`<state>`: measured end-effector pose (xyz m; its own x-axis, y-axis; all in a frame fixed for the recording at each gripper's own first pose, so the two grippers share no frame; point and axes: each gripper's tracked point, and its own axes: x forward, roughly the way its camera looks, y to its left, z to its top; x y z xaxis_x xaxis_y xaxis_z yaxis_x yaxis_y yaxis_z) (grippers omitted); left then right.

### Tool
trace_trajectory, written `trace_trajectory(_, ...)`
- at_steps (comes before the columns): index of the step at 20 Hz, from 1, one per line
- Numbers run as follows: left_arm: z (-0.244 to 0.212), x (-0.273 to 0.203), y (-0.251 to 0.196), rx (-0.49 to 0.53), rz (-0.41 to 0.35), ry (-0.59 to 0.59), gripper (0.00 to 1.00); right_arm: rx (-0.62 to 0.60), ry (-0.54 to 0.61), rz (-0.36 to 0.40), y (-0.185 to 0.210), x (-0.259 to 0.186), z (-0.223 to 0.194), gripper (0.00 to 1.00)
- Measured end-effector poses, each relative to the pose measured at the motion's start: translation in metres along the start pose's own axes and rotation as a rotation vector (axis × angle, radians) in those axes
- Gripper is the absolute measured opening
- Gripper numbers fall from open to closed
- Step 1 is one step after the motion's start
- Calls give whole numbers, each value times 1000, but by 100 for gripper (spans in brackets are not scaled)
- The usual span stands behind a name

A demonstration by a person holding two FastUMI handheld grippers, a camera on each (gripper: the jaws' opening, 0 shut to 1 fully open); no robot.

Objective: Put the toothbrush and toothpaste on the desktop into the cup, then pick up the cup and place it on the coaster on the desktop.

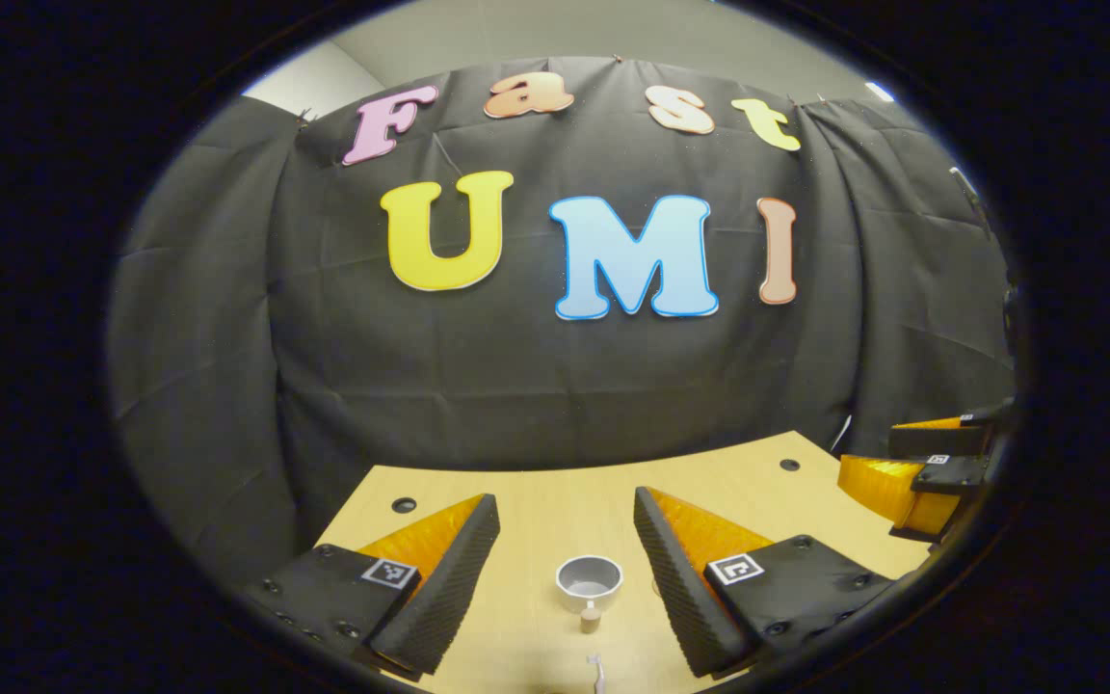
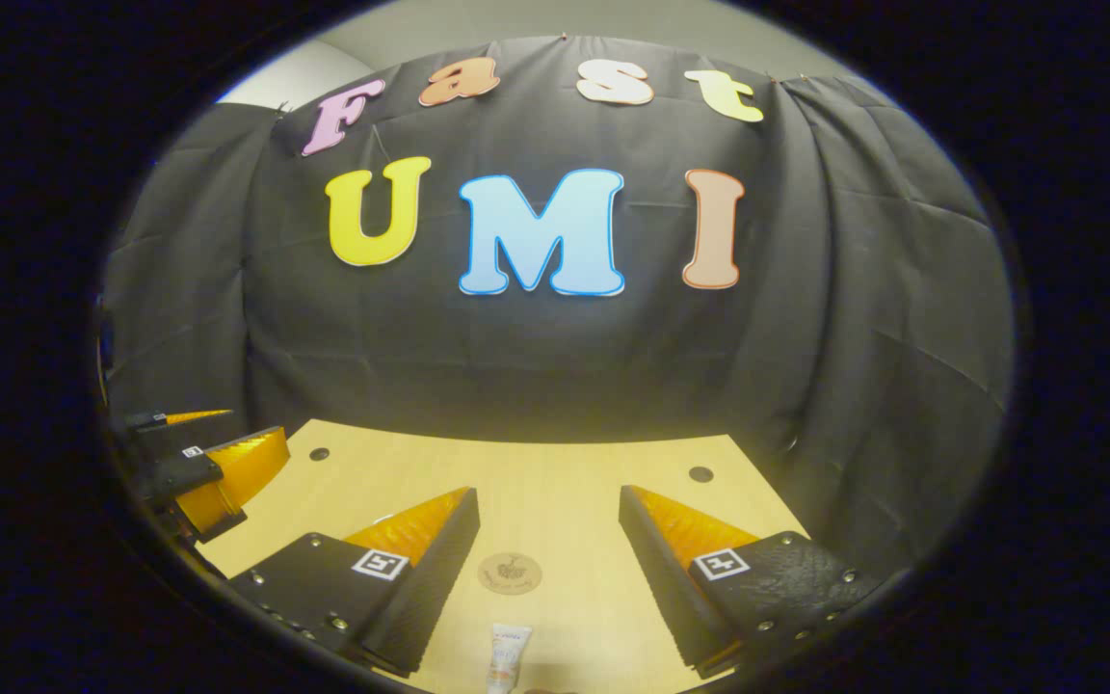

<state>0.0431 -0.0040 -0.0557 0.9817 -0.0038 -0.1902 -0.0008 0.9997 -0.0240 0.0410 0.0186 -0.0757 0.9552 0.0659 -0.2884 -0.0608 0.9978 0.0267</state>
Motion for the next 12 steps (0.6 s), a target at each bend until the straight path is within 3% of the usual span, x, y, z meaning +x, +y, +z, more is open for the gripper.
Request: trace_trajectory(12,-106,13,1,-45,-2,259,94,15,263,40,14,26,-82,92)
